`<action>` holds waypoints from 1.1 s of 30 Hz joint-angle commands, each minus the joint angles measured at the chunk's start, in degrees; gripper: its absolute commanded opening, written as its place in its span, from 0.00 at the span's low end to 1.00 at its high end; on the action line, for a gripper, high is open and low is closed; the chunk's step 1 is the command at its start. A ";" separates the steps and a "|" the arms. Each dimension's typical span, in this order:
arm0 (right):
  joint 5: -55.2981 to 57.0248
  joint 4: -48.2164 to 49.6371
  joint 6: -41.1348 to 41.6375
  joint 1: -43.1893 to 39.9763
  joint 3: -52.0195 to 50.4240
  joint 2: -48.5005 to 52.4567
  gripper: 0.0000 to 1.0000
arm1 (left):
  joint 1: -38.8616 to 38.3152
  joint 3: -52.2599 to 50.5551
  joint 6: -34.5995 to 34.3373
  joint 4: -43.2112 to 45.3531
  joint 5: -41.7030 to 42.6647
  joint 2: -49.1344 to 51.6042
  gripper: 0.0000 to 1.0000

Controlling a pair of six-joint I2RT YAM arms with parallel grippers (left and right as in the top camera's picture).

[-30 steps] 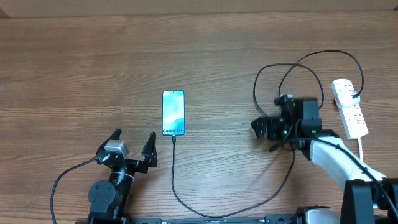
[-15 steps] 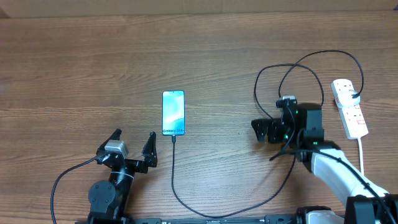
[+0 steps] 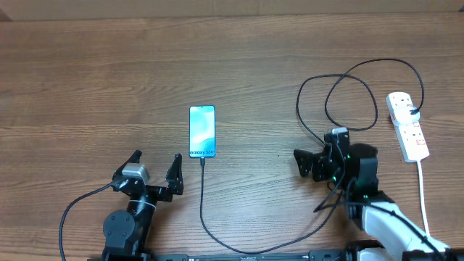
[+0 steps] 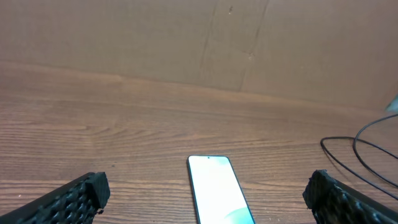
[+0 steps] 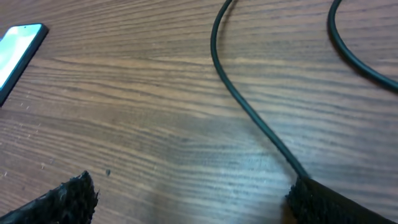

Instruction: Plug charger to phone and switch on socket

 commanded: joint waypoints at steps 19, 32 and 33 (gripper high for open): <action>0.13 2.10 -0.24 0.17 -8.66 -14.51 1.00 | 0.57 -0.22 1.53 -0.11 -0.52 -0.66 1.00; -0.09 -4.15 -0.04 0.17 -11.21 -25.05 1.00 | 0.57 -0.22 1.51 -0.11 -0.52 -0.66 0.99; -0.07 -5.01 -0.04 0.17 -11.21 -25.88 1.00 | 0.57 -0.22 1.51 -0.11 -0.52 -0.66 1.00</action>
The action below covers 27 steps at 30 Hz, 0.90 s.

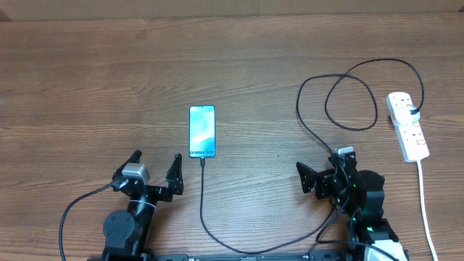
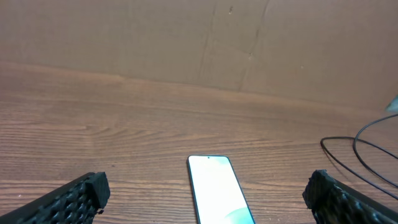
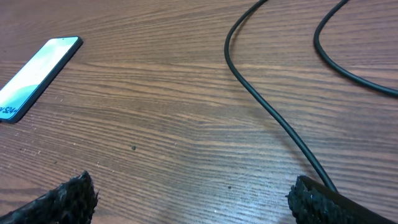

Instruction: Plug charger to phone and switch on socket

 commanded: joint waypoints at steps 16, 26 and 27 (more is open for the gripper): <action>-0.09 -9.94 0.02 0.17 -0.61 -12.72 1.00 | 0.57 -0.22 1.55 -0.11 -0.52 -0.66 1.00; -0.48 -14.25 0.20 0.17 -0.61 -18.56 1.00 | 0.57 -0.22 1.55 -0.09 -0.52 -0.66 1.00; -0.48 -14.19 0.20 0.17 -0.59 -19.56 1.00 | 0.57 -0.22 1.55 -0.11 -0.52 -0.66 1.00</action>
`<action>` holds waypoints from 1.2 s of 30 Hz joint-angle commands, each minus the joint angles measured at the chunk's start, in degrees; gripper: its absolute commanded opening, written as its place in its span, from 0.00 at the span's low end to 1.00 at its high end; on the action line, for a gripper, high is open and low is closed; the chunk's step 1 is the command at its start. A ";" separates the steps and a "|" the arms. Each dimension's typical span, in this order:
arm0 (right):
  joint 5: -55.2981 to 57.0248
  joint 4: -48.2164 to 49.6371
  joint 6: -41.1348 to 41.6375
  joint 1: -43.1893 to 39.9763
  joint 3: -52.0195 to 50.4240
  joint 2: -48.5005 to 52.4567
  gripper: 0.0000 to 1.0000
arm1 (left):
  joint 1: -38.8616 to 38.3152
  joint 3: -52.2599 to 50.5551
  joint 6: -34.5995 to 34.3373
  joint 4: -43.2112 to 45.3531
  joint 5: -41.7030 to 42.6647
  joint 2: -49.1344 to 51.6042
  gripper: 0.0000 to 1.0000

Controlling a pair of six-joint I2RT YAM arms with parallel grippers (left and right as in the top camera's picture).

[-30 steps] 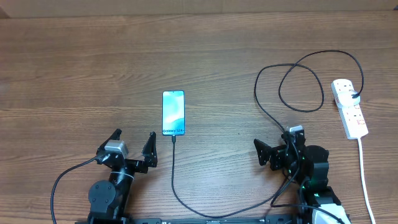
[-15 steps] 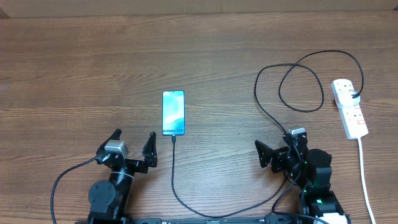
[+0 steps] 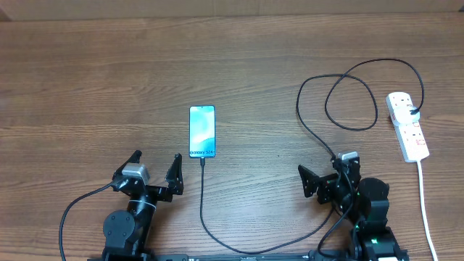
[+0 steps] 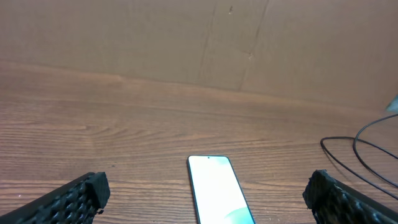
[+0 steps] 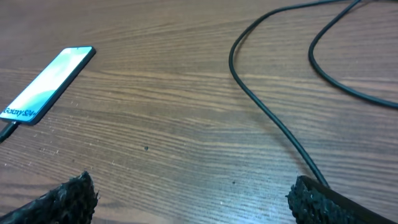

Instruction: Plug charger to phone and switch on socket

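Note:
The phone (image 3: 202,132) lies screen-up and lit on the wooden table, with the black charger cable (image 3: 202,196) plugged into its near end. That cable loops right to the white socket strip (image 3: 407,134) at the far right. My left gripper (image 3: 154,172) stands open near the front edge, just short of the phone (image 4: 217,190). My right gripper (image 3: 325,172) is open and empty at the front right, with the cable (image 5: 273,118) running past its right finger and the phone (image 5: 46,93) off to its left.
A cardboard wall (image 4: 199,43) backs the table's far edge. The cable's loops (image 3: 351,98) lie between my right gripper and the socket strip. A white lead (image 3: 424,203) runs from the strip toward the front edge.
My right gripper has drawn slightly further back toward the front edge, so the phone shows more fully in its view. The left arm, phone and cable are unchanged.
First my right gripper was open low over the cable, right of the table's middle, with the phone lit and its cable plugged in. It then stood further back toward the front edge, and now a little further still. The left gripper stayed open and still throughout.

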 commanded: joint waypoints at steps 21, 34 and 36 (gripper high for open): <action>-0.31 0.17 2.99 0.17 -0.59 -22.67 1.00 | 0.57 -0.22 1.55 -0.09 -0.52 -0.66 1.00; -0.33 0.24 2.99 0.17 -0.59 -29.16 1.00 | 0.57 -0.22 1.55 -0.11 -0.52 -0.66 0.99; -0.33 0.24 2.99 0.17 -0.59 -29.16 1.00 | 0.57 -0.22 1.53 -0.11 -0.52 -0.66 0.99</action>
